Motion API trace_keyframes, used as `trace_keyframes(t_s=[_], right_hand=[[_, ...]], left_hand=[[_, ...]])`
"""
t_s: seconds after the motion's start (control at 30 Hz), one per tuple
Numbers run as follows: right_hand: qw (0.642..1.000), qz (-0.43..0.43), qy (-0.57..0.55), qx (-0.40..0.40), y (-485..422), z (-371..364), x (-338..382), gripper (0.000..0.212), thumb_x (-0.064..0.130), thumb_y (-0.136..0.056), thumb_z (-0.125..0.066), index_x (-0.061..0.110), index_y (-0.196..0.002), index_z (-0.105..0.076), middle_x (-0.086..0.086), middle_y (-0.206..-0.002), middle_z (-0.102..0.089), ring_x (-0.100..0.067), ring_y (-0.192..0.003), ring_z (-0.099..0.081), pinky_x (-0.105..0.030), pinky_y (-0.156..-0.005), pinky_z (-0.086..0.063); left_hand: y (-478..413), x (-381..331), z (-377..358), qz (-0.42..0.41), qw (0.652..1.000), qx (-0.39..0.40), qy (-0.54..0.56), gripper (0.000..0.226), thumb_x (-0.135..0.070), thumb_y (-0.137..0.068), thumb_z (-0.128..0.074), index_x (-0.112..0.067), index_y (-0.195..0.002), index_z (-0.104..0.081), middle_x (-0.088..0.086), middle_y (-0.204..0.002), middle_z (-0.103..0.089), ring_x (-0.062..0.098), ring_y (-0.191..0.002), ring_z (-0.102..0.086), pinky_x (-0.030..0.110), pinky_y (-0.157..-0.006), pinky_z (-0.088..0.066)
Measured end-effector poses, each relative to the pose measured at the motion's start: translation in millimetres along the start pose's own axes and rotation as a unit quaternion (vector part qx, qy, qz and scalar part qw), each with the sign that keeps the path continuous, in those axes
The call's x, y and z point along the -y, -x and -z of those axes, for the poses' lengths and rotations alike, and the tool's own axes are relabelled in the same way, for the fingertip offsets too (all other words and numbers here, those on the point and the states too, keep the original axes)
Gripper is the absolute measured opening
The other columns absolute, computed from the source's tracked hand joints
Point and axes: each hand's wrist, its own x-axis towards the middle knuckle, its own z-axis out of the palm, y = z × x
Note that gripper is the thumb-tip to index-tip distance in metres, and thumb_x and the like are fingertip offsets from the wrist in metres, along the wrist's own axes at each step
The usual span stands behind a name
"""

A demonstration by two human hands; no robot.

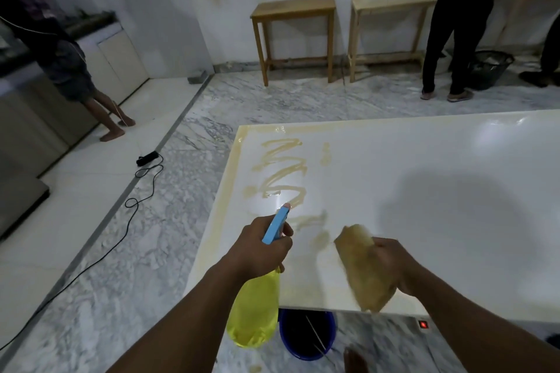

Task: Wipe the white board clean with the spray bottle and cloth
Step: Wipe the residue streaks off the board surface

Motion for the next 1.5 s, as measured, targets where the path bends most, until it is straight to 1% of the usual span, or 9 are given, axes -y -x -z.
trace_keyframes(t_s=[0.13,0.23,0.33,0.5,0.6,0.8,0.9,1.07,1.5], right_hand=[[0.967,-0.107,-0.217,0.081,-21.0,21.5,17.1,0.054,0.015,-0.073,-0.073,0.001,-0.124,-0.06,-0.028,-0.125,-0.064,-0.047,-0.116,-0.059,-0.056,-0.089,-0.054],[0.96,-0.093,-0.219,0.148,-65.6,28.9,36.1,0.063,0.009,-0.073,-0.075,0.013,-0.134,-0.057,-0.024,-0.129,-0.06,-0.044,-0.116,-0.058,-0.055,-0.091,-0.052],[0.971,-0.057,-0.165,0.162,-131.8,42.5,80.0,0.067,0.002,-0.072,-0.07,0.004,-0.136,-0.052,-0.027,-0.125,-0.062,-0.045,-0.112,-0.061,-0.054,-0.086,-0.056],[0.984,0.063,0.164,0.023,-274.5,52.3,191.6,0.05,0.018,-0.065,-0.063,-0.003,-0.11,-0.066,-0.012,-0.086,-0.069,-0.028,-0.079,-0.065,-0.03,-0.062,-0.047],[0.895,0.128,0.424,-0.058,-359.4,39.1,237.7,0.038,0.014,-0.089,-0.051,0.015,-0.124,-0.064,-0.019,-0.127,-0.063,-0.034,-0.111,-0.061,-0.031,-0.08,-0.044],[0.83,0.128,0.543,0.017,-433.6,13.7,166.5,0.054,0.009,-0.095,-0.043,0.023,-0.147,-0.045,-0.006,-0.16,-0.032,-0.031,-0.149,-0.022,-0.045,-0.118,-0.02],[0.821,0.171,0.544,-0.015,-423.3,4.8,124.1,0.058,0.009,-0.095,-0.036,0.031,-0.148,-0.041,0.002,-0.164,-0.023,-0.027,-0.153,-0.008,-0.053,-0.119,-0.005],[0.827,0.187,0.53,0.005,-362.9,0.7,90.9,0.059,0.005,-0.095,-0.038,0.031,-0.147,-0.042,0.003,-0.163,-0.026,-0.027,-0.153,-0.01,-0.054,-0.119,-0.007],[0.858,0.206,0.471,-0.018,-26.2,-87.8,-92.6,0.059,0.013,-0.088,-0.035,0.036,-0.14,-0.052,0.018,-0.154,-0.029,-0.015,-0.151,-0.014,-0.045,-0.12,-0.008]], left_hand=[[-18.8,-8.1,4.6,0.001,1.0,-0.008,0.02,0.01,-0.011,-0.094,-0.06,-0.01,-0.103,-0.065,0.015,-0.085,-0.066,0.024,-0.059,-0.07,0.016,-0.052,-0.052],[-53.8,-10.4,0.8,0.014,1.0,-0.006,0.027,0.01,-0.013,-0.094,-0.061,-0.013,-0.102,-0.065,0.017,-0.094,-0.07,0.024,-0.06,-0.074,0.017,-0.053,-0.052],[-101.6,-13.3,-1.2,0.028,0.999,0.001,0.031,0.009,-0.014,-0.094,-0.06,-0.014,-0.102,-0.065,0.017,-0.091,-0.071,0.026,-0.062,-0.076,0.018,-0.054,-0.053],[-194.0,-14.4,4.6,0.046,0.998,-0.024,0.027,0.008,-0.014,-0.095,-0.061,-0.017,-0.101,-0.066,0.015,-0.095,-0.071,0.012,-0.058,-0.07,0.012,-0.052,-0.049],[-234.8,-9.8,8.7,0.054,0.996,-0.047,0.048,0.013,-0.015,-0.093,-0.063,-0.016,-0.105,-0.068,0.018,-0.096,-0.073,0.009,-0.056,-0.07,0.017,-0.053,-0.052],[-263.1,0.7,10.7,0.082,0.995,-0.029,0.046,0.009,-0.014,-0.095,-0.06,-0.019,-0.1,-0.066,0.011,-0.097,-0.073,0.011,-0.058,-0.071,0.013,-0.05,-0.047],[-262.1,8.3,12.3,0.087,0.994,-0.024,0.055,0.009,-0.024,-0.088,-0.06,-0.022,-0.095,-0.065,0.014,-0.102,-0.073,0.018,-0.061,-0.075,0.016,-0.051,-0.048],[-243.5,11.0,20.5,0.083,0.995,-0.033,0.037,0.017,-0.016,-0.09,-0.063,-0.027,-0.077,-0.06,0.015,-0.106,-0.073,0.027,-0.063,-0.075,0.02,-0.052,-0.051],[-30.3,43.4,18.1,0.031,0.998,0.014,0.046,0.009,-0.014,-0.091,-0.062,-0.018,-0.083,-0.062,0.022,-0.108,-0.07,0.03,-0.061,-0.074,0.038,-0.062,-0.063]])
